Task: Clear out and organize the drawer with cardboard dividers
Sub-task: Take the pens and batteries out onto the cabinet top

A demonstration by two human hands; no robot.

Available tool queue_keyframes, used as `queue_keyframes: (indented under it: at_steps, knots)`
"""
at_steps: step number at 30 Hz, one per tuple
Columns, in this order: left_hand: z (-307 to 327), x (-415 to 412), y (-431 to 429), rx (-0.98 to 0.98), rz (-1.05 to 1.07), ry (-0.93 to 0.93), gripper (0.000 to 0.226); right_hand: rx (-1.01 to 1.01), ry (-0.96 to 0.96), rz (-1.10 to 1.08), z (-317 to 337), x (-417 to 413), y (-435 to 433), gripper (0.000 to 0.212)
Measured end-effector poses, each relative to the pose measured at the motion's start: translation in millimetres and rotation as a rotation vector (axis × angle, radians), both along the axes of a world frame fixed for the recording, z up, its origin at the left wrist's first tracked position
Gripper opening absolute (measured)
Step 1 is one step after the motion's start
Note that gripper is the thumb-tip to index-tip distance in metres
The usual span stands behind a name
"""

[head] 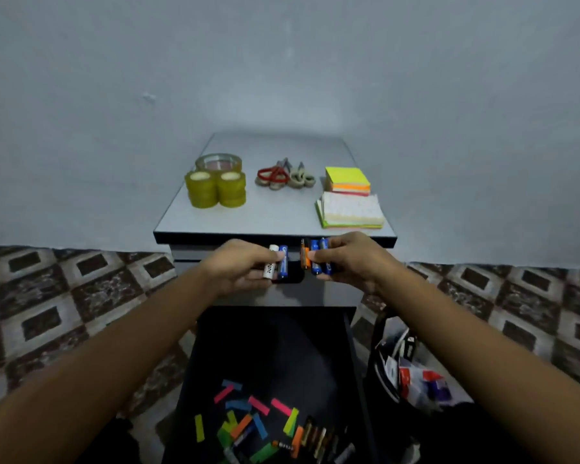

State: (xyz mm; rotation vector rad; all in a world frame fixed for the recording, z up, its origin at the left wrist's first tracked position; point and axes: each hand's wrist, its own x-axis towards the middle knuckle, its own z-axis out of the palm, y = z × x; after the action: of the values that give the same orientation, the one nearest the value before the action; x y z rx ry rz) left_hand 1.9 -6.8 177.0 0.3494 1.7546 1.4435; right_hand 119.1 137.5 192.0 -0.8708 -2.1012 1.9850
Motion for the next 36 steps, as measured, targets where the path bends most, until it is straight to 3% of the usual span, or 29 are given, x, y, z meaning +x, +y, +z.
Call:
queue_keyframes:
  at_steps: [6,12,17,23,33,36]
  knots:
    - [58,-29,35,-0.029,-0.007,0.037,0.009,0.127,-0.005,-0.02,65,-33,17,0.023]
    - [73,-56,73,-0.091,0.045,0.163,0.016,0.231,-0.089,-0.082,87,-81,46,0.042]
    - [70,-73,98,-0.111,0.061,0.203,0.021,0.29,-0.161,-0.108,86,-107,64,0.024]
    - [57,-93,123,-0.186,0.077,0.224,0.014,0.356,-0.305,-0.047,72,-137,80,0.028]
    - [42,-109,138,-0.18,0.124,0.279,0.031,0.595,-0.528,0.108,59,-169,86,0.023]
    - [41,-110,138,-0.176,0.141,0.282,0.027,0.546,-0.557,0.131,64,-167,83,0.019]
